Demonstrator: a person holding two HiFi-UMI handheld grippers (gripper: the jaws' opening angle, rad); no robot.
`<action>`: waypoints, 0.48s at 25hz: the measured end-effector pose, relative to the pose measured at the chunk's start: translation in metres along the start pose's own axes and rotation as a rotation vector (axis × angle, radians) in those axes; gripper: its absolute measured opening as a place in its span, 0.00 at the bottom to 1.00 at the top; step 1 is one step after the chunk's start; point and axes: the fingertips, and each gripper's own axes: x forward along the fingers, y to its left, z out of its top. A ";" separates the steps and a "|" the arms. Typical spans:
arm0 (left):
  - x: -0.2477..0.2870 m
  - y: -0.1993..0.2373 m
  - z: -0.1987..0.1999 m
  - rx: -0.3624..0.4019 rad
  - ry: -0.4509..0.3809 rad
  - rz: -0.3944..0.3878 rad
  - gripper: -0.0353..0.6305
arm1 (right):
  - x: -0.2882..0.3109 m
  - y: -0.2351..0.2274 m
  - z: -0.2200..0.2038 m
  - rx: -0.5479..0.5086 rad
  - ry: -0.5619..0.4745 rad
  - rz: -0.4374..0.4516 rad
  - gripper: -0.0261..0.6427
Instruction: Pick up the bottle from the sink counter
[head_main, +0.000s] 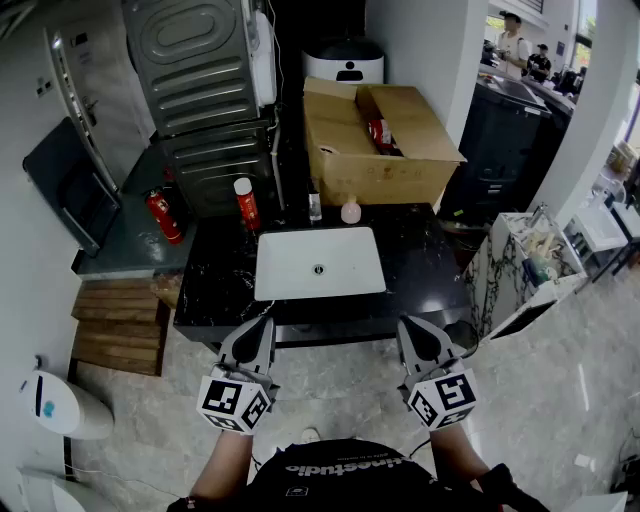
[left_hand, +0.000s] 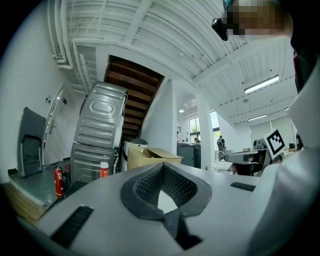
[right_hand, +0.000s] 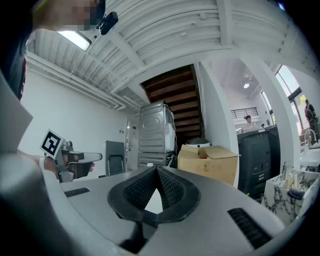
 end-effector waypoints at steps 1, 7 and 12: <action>0.001 -0.001 0.000 0.000 0.000 -0.001 0.07 | -0.001 -0.002 -0.001 0.003 0.002 -0.002 0.10; 0.006 -0.007 -0.001 -0.007 0.002 -0.008 0.07 | -0.002 -0.006 -0.004 0.010 0.014 0.000 0.10; 0.007 -0.010 -0.001 -0.004 0.000 -0.007 0.07 | -0.002 -0.007 -0.006 0.013 0.015 0.006 0.10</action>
